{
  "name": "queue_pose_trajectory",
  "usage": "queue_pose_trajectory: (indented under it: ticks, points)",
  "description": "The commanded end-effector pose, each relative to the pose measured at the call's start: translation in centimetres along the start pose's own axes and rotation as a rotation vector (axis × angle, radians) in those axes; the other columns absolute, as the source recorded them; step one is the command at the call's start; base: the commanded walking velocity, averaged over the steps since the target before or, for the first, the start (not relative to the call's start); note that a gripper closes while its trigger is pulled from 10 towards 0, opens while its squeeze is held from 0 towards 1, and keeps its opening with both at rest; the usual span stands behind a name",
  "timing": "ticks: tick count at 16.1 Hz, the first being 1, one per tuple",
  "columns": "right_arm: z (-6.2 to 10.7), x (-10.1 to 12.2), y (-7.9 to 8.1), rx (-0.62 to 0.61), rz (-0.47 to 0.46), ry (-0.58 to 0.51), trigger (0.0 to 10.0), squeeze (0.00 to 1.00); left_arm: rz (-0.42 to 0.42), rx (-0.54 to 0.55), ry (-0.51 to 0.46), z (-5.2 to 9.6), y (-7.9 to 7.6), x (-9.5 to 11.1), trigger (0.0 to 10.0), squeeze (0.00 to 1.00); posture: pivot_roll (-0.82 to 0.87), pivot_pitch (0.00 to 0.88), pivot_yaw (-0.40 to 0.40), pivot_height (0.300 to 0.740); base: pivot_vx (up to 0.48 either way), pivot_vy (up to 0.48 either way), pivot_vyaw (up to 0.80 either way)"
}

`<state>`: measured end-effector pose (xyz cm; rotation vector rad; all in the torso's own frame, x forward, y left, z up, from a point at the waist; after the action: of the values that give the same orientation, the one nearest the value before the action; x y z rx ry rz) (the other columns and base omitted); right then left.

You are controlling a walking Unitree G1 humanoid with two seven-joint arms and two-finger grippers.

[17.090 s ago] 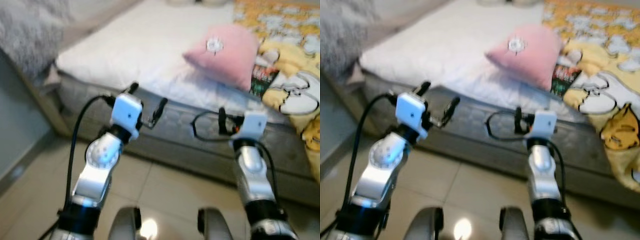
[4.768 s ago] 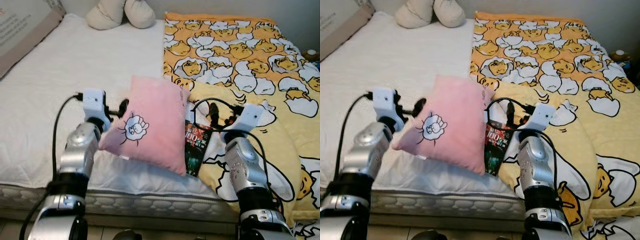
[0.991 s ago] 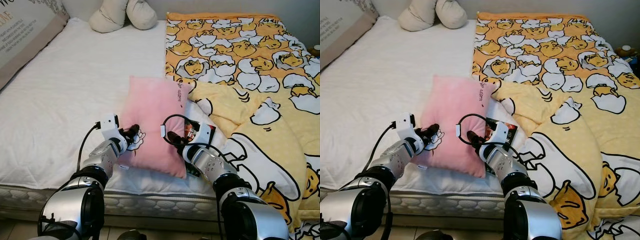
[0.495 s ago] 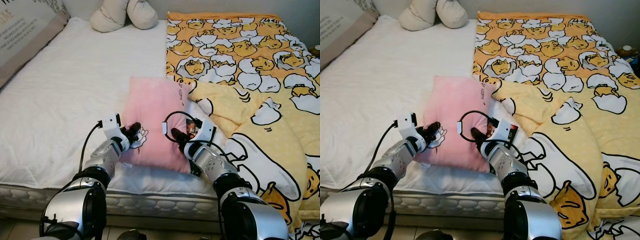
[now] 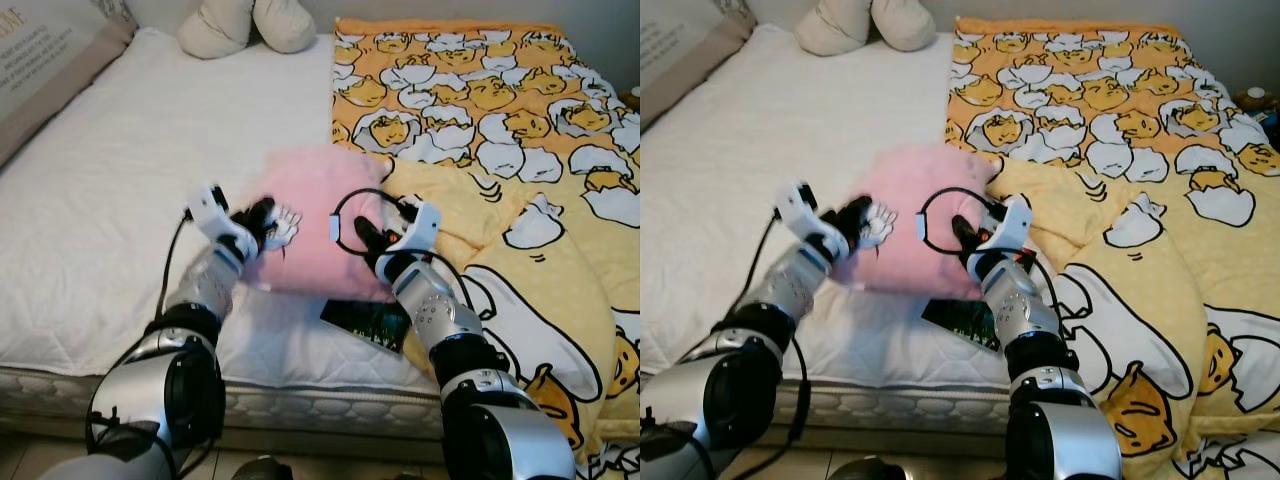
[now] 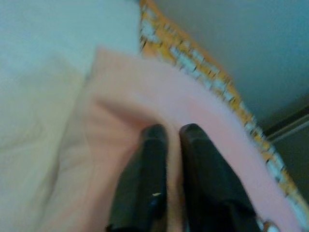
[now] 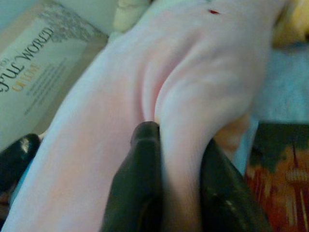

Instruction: Clean up the room

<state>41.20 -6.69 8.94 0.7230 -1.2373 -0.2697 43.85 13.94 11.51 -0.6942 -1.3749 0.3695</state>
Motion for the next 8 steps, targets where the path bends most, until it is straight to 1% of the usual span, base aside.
queue_pose_trajectory:
  ticks: [1,3,5,6,7,8]
  points:
    - [-0.4,2.3,2.0,0.063,0.038,-0.072,0.0,0.00,-0.013,-0.068,-0.066,-0.7,-1.8,2.6,0.0,0.00,-0.07,0.000,0.040,0.736,0.000,0.000,0.00]
    - [-0.4,3.7,2.9,0.084,0.060,-0.122,0.0,0.00,-0.025,-0.109,-0.125,-0.9,-2.9,4.9,0.0,0.00,-0.07,0.000,0.038,0.736,0.000,0.000,0.00]
    - [-0.4,4.2,3.5,0.100,0.074,-0.142,0.0,0.00,-0.035,-0.126,-0.149,-1.0,-3.4,5.8,0.0,0.00,-0.06,0.000,0.038,0.736,0.000,0.000,0.00]
    - [-0.4,4.3,3.8,0.107,0.080,-0.146,0.0,0.00,-0.056,-0.130,-0.143,-1.0,-3.6,5.9,0.0,0.00,-0.06,0.000,0.038,0.736,0.000,0.000,0.00]
    - [-0.4,4.3,3.8,0.107,0.081,-0.145,0.0,0.00,-0.085,-0.117,-0.132,-1.0,-3.5,5.7,0.0,0.00,-0.06,0.000,0.038,0.736,0.000,0.000,0.00]
    - [-0.3,4.1,3.5,0.097,0.082,-0.140,0.0,0.00,-0.168,-0.080,-0.101,-1.0,-3.0,5.1,0.0,0.00,-0.06,0.000,0.036,0.736,0.000,0.000,0.00]
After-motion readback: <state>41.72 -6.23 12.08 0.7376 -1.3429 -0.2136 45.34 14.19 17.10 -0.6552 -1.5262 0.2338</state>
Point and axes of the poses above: a point about 5 cm out from each wrist's last joint towards the gripper, its own z axis pointing back from the gripper into the wrist, its own x axis along the axis of the wrist's last joint, y = z × x, the point moved 6 cm from there along -z, pointing out of the wrist towards the gripper
